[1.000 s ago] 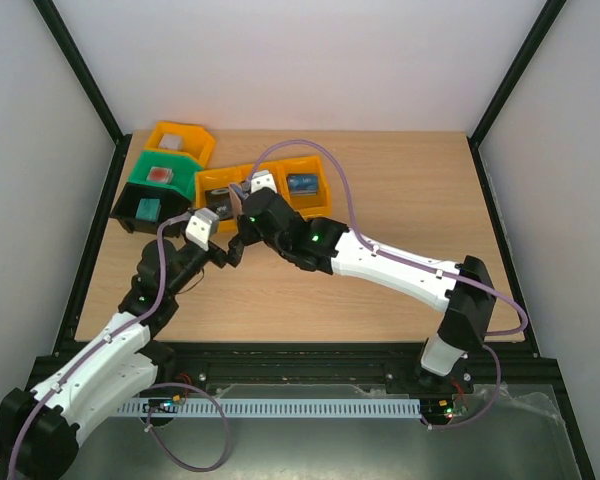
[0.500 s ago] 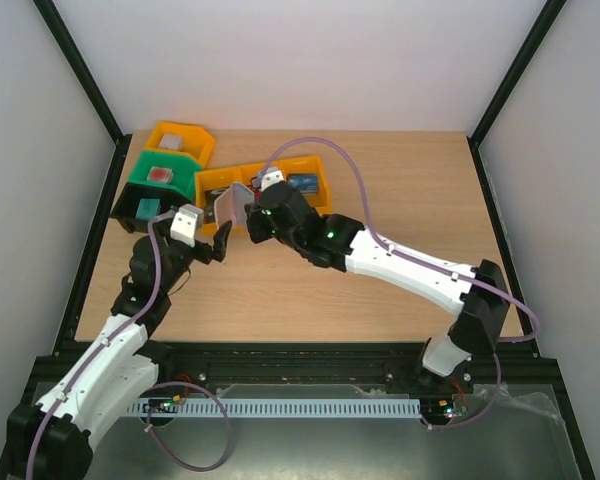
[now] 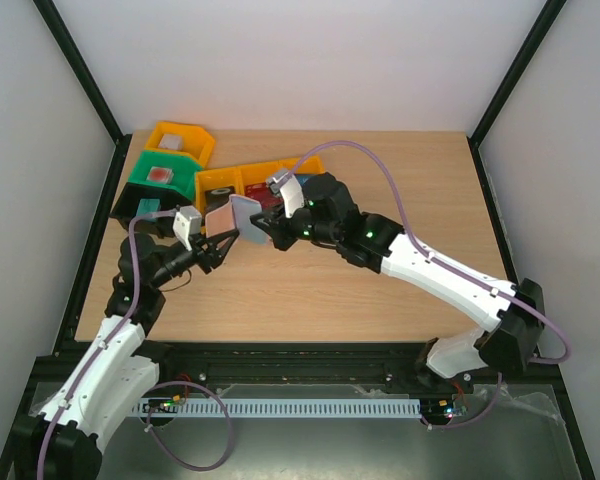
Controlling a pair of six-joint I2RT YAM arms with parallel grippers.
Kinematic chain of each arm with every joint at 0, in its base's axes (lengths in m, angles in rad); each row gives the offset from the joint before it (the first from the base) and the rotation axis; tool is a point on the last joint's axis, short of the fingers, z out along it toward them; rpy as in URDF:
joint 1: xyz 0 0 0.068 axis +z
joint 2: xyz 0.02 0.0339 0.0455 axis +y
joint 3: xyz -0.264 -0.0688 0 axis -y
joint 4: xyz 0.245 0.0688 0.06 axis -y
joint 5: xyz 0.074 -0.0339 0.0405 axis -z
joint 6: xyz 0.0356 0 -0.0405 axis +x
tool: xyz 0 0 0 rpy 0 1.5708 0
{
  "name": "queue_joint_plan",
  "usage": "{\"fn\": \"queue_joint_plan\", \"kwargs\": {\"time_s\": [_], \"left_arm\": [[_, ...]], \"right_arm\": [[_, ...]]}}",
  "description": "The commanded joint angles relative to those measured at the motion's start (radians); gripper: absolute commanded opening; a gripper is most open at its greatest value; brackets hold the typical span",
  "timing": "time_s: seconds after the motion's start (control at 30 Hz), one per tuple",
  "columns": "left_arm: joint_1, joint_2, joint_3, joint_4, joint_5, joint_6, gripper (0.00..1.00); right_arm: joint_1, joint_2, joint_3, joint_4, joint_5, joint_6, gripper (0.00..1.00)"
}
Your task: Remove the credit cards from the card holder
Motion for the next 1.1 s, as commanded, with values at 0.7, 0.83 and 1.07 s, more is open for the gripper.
{"fn": "queue_joint_plan", "kwargs": {"time_s": [0.7,0.83,1.07], "left_arm": [[0.018,-0.064,-0.052,0.255,0.187,-0.42,0.02],[0.018,-0.067,-0.06,0.271,0.185,-0.429,0.02],[0.019,-0.078,-0.068,0.261,0.173,-0.442,0.02]], "right_arm": [[-0.084,-0.158,-0.152,0.139,-0.278,-0.157,0.5],[-0.088,-0.145,-0.153,0.161,-0.271,-0.152,0.51],[-0.089,-0.157,-0.155,0.137,-0.27,-0.194,0.57]]}}
